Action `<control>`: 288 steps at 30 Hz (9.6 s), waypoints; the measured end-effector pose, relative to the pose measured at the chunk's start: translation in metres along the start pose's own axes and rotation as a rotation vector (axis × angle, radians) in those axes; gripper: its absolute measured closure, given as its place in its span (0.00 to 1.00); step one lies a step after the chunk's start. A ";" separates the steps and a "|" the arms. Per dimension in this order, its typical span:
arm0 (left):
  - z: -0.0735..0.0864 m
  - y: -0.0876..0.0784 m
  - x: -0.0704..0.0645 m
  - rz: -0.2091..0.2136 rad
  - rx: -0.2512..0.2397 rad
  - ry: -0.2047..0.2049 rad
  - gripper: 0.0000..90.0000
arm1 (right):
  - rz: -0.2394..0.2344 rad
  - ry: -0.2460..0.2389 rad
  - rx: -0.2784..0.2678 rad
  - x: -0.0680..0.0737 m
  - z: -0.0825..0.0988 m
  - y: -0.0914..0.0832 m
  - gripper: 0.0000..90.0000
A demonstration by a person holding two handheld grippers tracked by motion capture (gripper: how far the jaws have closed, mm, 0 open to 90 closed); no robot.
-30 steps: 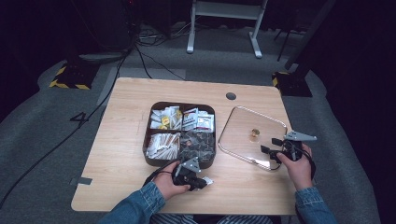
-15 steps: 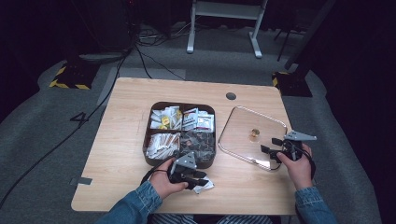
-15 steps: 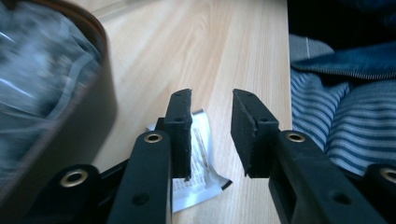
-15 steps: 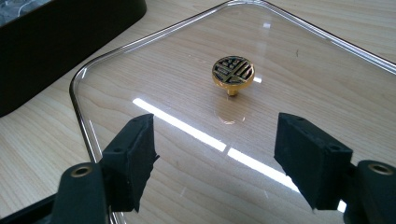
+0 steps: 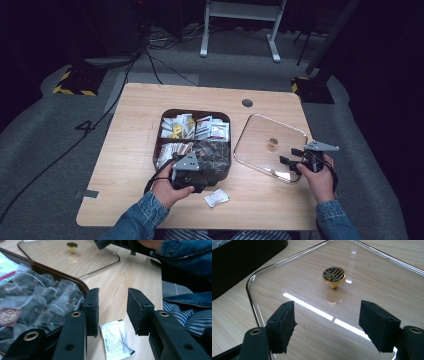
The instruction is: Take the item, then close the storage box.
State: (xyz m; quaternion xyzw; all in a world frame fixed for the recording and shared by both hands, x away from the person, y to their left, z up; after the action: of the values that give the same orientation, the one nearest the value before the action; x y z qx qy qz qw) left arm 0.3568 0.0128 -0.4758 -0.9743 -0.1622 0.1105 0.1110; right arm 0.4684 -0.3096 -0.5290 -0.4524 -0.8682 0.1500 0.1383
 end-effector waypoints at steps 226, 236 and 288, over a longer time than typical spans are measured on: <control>0.113 -0.166 0.156 -0.860 0.191 -0.214 0.19 | -0.248 -0.198 0.051 0.235 -0.093 0.184 0.66; 0.113 -0.166 0.156 -0.859 0.191 -0.214 0.19 | -0.249 -0.188 0.059 0.241 -0.089 0.187 0.66; 0.112 -0.163 0.158 -0.844 0.194 -0.209 0.19 | -0.302 -0.220 -0.020 0.224 -0.112 0.155 0.37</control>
State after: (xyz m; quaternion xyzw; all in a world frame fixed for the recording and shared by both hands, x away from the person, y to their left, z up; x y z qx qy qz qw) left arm 0.4267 0.2377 -0.5697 -0.7913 -0.5450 0.1682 0.2202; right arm 0.5018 -0.0245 -0.4625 -0.2992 -0.9375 0.1677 0.0589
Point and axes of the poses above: each handheld gripper's, and its own axes: y roughly forward along the jaws, z roughly out of its underside, x roughly to its left, the point moved 9 cm from there along y, roughly forward along the jaws, and after that the axes turned 14 degrees about -x, right-handed, at the moved point
